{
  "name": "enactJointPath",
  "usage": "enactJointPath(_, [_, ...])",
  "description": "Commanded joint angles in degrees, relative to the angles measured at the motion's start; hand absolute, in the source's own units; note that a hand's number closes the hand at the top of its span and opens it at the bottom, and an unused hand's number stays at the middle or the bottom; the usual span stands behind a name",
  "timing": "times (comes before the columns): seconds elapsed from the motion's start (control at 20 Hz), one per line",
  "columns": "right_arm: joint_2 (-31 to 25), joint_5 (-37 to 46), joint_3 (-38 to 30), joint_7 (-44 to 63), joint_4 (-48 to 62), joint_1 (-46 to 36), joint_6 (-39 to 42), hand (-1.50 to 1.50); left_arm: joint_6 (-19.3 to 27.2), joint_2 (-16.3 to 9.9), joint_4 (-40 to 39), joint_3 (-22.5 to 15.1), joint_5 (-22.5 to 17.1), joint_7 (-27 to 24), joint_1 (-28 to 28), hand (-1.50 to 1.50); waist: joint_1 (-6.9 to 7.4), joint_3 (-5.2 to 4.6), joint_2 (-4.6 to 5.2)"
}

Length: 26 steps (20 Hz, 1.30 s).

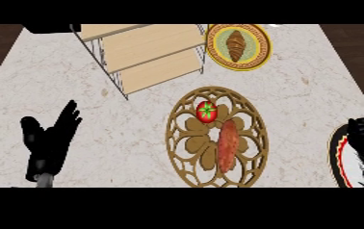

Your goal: Pick the sweet potato from the placemat and place it in the tiered shelf

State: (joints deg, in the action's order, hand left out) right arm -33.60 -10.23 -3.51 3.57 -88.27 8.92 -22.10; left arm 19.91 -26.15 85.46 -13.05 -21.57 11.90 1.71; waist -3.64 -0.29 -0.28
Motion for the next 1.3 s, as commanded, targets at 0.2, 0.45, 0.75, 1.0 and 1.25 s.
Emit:
enactJointPath(0.2, [4.16, 1.35, 0.77, -0.57, -23.1, 23.58, -2.62, -1.5, -6.25, 1.87, -4.8, 1.02, -2.7, -0.2, 0.13, 0.0, 2.16, 0.21, 0.04])
enactJointPath(0.45, [2.14, 1.83, 6.19, 0.6, -31.11, 28.99, 4.38, -1.5, -6.75, 2.37, -6.8, 1.89, -2.3, 0.31, -2.4, 0.0, 2.48, 0.24, 0.11])
enactJointPath(0.75, [-5.42, 7.83, 9.04, 24.05, -50.82, 27.72, 2.89, -1.5, -7.92, 2.73, -8.52, 1.4, -0.96, 0.93, -4.72, 0.0, 3.24, 0.08, 0.44])
enactJointPath(1.0, [-8.53, 14.54, 12.5, 45.43, -54.15, 18.73, 0.79, -1.5, -10.49, 1.26, -7.15, 3.79, -2.91, 2.25, -5.0, 0.0, 4.63, 0.12, 0.58])
enactJointPath(1.25, [-7.7, 24.19, 18.75, 62.6, -49.67, 3.89, -1.67, -1.5, -9.11, 4.6, -10.71, 2.53, -0.9, 1.54, -8.35, 0.0, 5.55, 0.03, 0.93])
